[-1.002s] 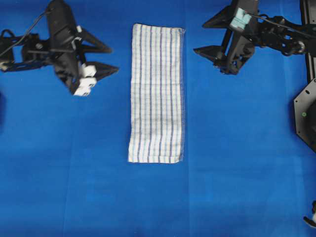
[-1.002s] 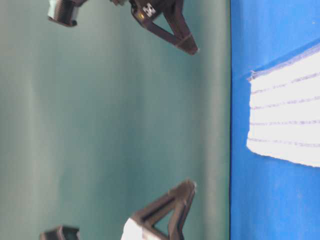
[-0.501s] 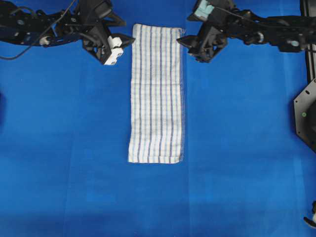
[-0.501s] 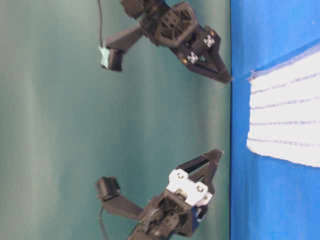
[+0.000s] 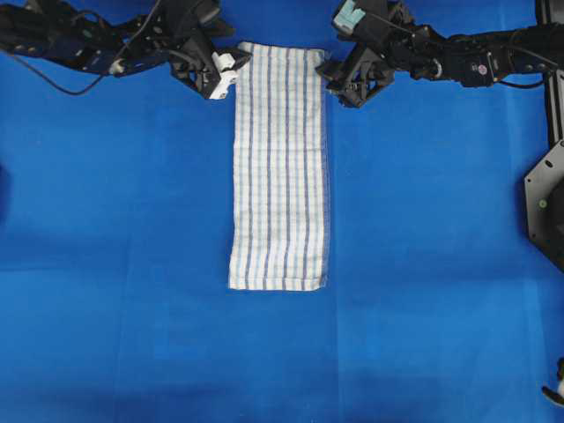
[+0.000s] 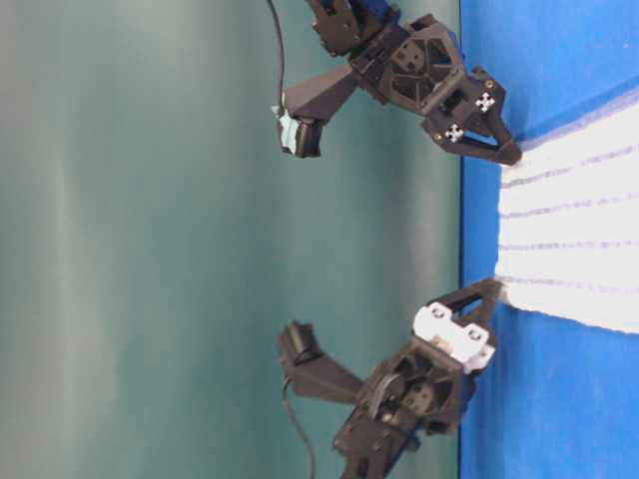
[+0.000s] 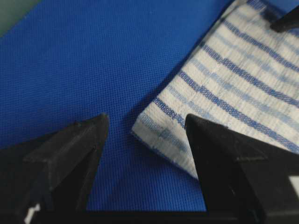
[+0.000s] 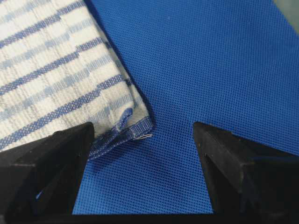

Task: Fold the blue towel.
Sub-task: 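Move both grippers to the strip's top end and pinch its corners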

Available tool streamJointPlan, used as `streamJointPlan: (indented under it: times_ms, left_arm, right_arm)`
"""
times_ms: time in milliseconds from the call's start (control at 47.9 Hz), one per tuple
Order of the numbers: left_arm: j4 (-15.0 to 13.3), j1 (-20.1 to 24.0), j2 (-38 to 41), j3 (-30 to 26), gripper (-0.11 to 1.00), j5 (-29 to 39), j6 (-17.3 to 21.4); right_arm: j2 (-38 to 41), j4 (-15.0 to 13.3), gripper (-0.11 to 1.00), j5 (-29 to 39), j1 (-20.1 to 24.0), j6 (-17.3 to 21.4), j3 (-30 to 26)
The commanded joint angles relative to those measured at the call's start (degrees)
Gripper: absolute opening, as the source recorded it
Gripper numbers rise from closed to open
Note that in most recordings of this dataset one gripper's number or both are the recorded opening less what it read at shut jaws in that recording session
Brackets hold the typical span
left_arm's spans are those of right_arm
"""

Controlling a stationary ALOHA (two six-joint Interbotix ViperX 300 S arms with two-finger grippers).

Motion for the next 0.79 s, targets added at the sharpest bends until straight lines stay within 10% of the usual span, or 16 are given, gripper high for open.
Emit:
streamJointPlan:
  times_ms: [0,292,626,772]
  left_arm:
    - [0.18,0.0,0.26,-1.76,0.61,-0.44,0.0]
    - [-0.09,-0.53,2.11,-1.58,0.59,-0.44,-0.18]
    - [-0.09,-1.41,2.02,-1.58,0.1,-0.26,0.09]
    - [-0.09,-1.58,1.93,-1.58,0.06,-0.26,0.18]
  right_arm:
    - [-0.35,0.53,0.87,-0.7,0.09,-0.09,-1.05]
    - [0.97,1.05,0.8,-1.85,0.62,-0.09,-1.49]
    - [1.14,0.88,0.13,-1.41,1.67,-0.62,-1.58]
    - [1.05,0.88,0.07,-1.41,1.67,-0.62,-1.67]
